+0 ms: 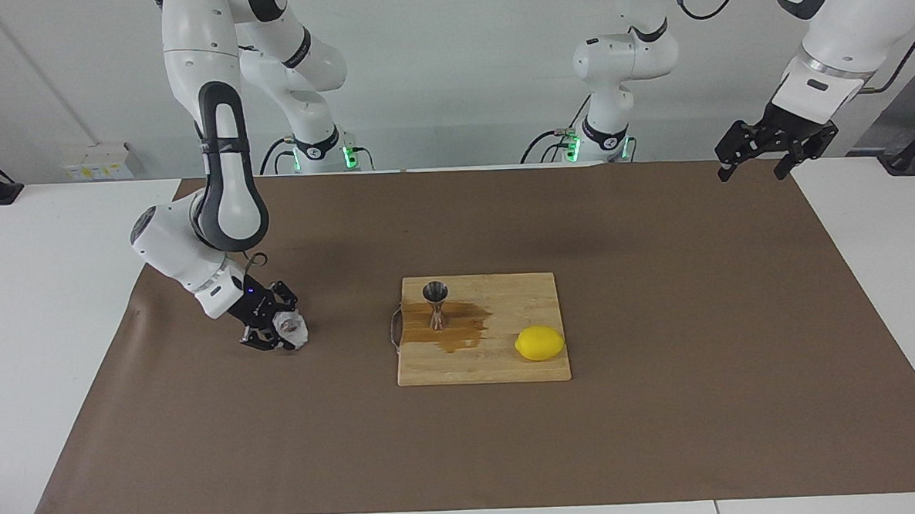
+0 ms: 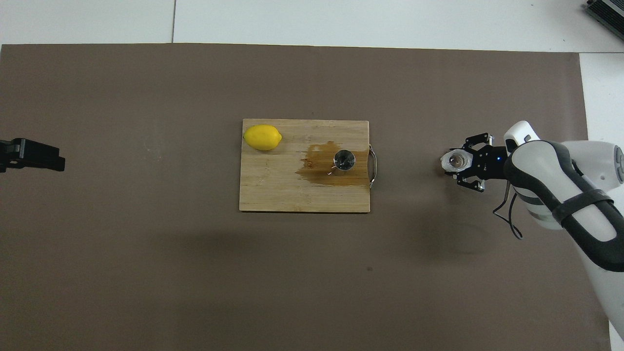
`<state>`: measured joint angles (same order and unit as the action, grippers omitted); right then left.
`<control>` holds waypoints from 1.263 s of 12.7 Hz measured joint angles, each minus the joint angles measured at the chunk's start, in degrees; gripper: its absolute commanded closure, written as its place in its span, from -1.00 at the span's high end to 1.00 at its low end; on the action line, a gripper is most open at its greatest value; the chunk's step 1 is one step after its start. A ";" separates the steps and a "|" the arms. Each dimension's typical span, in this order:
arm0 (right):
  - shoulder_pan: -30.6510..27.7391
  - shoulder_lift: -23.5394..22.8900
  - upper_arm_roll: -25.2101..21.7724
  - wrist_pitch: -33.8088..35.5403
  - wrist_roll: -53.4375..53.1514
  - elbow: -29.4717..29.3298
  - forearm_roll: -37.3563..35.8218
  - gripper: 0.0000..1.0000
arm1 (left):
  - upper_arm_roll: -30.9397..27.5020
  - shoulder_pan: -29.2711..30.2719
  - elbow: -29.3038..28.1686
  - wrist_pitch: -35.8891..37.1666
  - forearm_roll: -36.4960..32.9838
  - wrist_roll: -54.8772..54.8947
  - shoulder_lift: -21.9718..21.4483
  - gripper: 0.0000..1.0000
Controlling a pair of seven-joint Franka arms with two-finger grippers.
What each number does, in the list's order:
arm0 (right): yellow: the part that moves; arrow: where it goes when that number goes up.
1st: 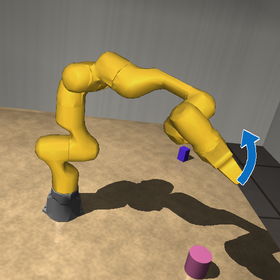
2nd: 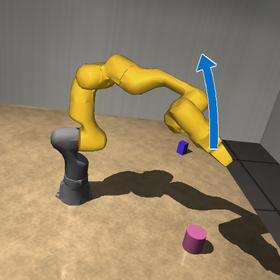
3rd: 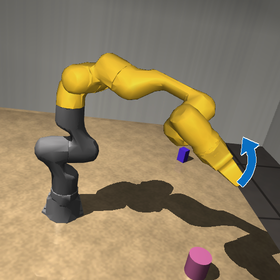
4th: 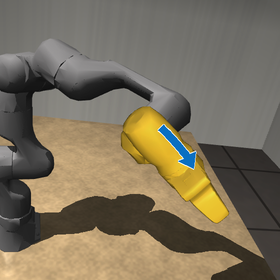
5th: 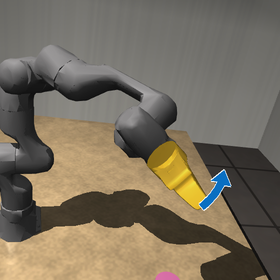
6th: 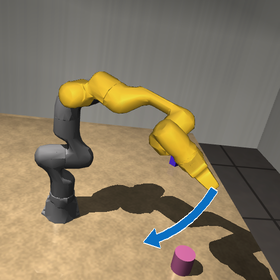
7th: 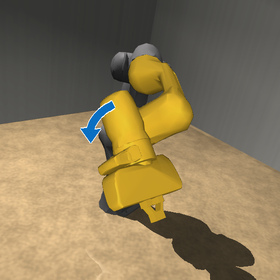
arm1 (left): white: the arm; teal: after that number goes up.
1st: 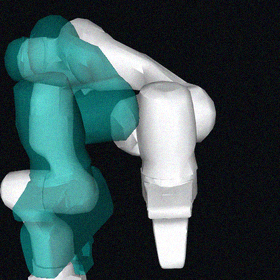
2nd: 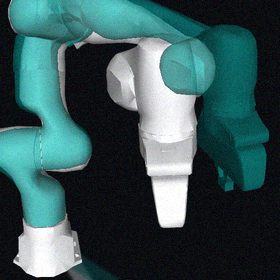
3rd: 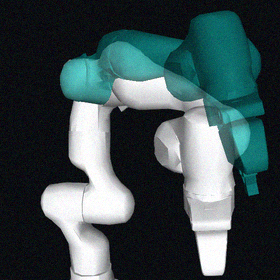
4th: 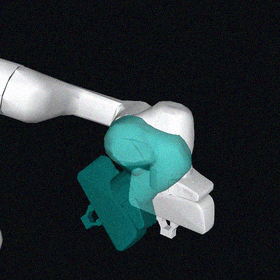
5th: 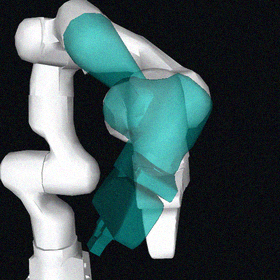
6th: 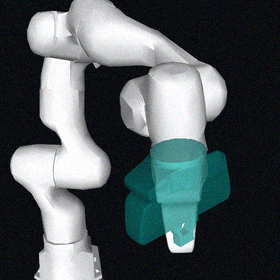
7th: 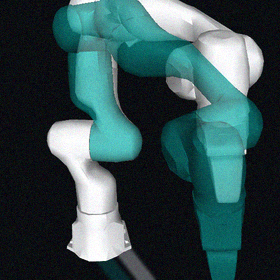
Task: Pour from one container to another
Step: 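Carry the white cup with the right gripper back to its spot, then set down the white cup, open the right gripper and retract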
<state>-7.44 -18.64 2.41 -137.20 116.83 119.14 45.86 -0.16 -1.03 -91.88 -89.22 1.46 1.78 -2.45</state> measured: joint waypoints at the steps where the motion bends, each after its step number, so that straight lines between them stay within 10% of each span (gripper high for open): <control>1: 0.53 0.48 0.06 -0.03 -0.94 -0.58 0.00 1.00 | 0.00 0.00 0.00 0.00 0.00 0.00 0.00 1.00; 7: 1.58 7.11 0.06 7.83 -16.29 -1.12 -5.31 1.00 | 0.00 0.00 0.00 0.00 0.00 0.00 0.00 1.00; 16: 3.44 11.29 0.02 19.75 -69.93 -7.80 -29.00 1.00 | 0.00 0.00 0.00 0.00 0.00 -0.01 0.00 1.00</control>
<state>-4.00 -7.34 2.43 -117.45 46.90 111.33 16.86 -0.16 -1.03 -91.88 -89.22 1.46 1.78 -2.45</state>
